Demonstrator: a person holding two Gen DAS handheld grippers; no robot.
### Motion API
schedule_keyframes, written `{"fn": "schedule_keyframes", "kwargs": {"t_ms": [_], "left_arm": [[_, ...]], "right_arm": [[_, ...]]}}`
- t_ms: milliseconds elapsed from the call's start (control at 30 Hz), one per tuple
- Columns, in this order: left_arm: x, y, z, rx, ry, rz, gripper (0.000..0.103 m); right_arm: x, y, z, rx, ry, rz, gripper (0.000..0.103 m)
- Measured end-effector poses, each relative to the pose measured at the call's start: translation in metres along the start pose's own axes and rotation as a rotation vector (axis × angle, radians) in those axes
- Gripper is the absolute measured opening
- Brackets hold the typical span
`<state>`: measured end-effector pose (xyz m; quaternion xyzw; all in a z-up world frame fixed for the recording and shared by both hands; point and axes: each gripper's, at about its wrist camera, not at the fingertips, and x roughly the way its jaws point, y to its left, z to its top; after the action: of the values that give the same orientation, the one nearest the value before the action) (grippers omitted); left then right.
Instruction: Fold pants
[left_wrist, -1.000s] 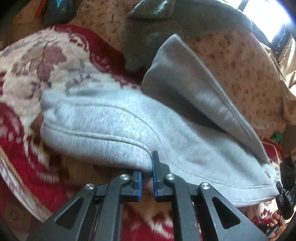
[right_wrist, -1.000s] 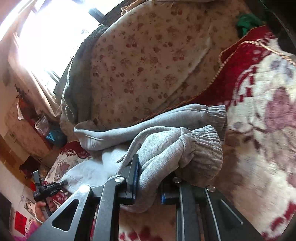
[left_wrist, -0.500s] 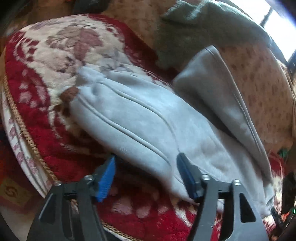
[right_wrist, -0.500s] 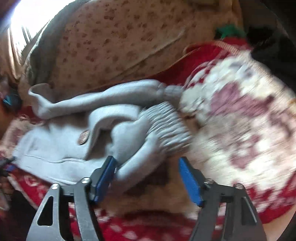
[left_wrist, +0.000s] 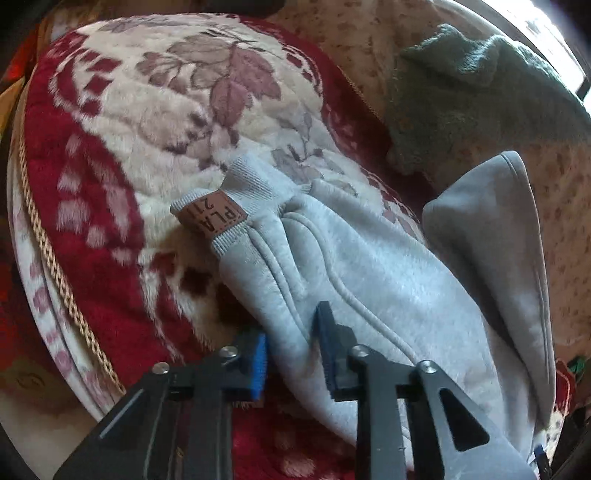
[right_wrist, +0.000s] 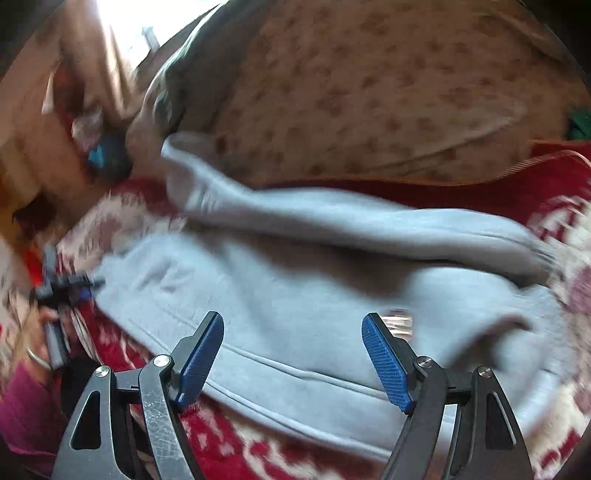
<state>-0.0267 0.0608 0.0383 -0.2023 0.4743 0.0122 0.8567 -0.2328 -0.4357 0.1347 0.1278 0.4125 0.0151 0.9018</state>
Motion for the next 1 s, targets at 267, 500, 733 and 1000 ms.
{"fn": "schedule_keyframes", "kwargs": {"t_ms": [267,500,733,1000], "left_arm": [[-0.006,0.001,-0.008,0.077,-0.045,0.131,0.055],[-0.046,-0.034,-0.01,0.195,-0.15,0.142,0.08],[-0.049,-0.109,0.013,0.311,-0.153,0.011,0.088],[-0.023,-0.197,0.035,0.463,-0.174,-0.009,0.089]], "right_arm": [[0.064,0.021,-0.015,-0.093,0.127,-0.04,0.082],[0.044,0.022,-0.003,-0.115,0.122,0.004,0.086],[0.015,0.017,0.025,-0.125,0.021,-0.009,0.094],[0.007,0.005,0.059,-0.206,-0.023,-0.091,0.096]]}}
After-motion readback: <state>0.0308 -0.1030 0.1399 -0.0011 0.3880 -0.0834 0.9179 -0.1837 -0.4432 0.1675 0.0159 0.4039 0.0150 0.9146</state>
